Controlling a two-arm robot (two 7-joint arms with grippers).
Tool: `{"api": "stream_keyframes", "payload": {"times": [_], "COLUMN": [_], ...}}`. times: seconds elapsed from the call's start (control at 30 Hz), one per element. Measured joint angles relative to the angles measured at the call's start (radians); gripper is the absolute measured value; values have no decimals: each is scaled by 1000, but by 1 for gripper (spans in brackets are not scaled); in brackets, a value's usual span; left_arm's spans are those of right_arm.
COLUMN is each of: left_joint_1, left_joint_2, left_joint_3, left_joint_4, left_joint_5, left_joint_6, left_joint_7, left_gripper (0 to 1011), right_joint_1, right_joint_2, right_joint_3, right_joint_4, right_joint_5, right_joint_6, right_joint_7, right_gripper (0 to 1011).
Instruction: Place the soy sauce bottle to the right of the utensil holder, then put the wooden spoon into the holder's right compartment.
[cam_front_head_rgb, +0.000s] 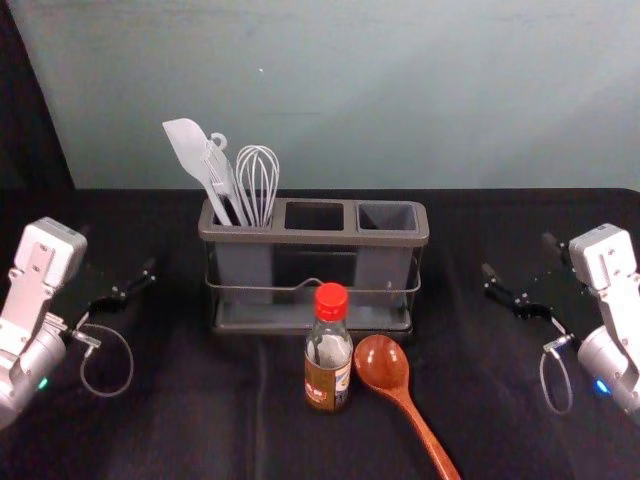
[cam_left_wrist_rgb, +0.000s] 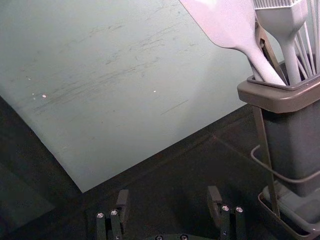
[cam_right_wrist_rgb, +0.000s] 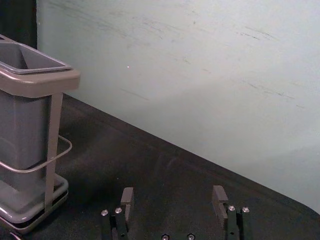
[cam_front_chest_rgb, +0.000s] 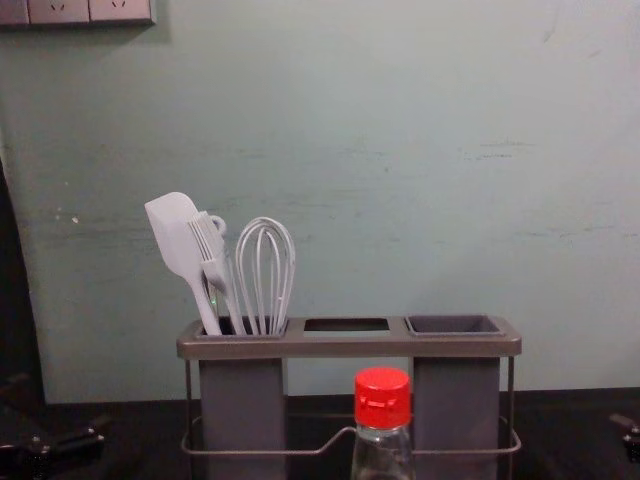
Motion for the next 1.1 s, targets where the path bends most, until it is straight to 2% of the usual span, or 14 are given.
{"api": "stream_keyframes", "payload": {"times": [1.1], "left_joint_1": [0], "left_joint_2": [0], "left_joint_3": [0], "left_joint_4": [0], "left_joint_5": [0], "left_joint_6": [0], "left_joint_7": [0], "left_gripper": [1011], "right_joint_1": [0], "right_joint_2": [0], "right_joint_3": [0], "right_joint_4": [0], "right_joint_5": [0], "right_joint_6": [0], "right_joint_7": [0], "right_gripper": [1002]}}
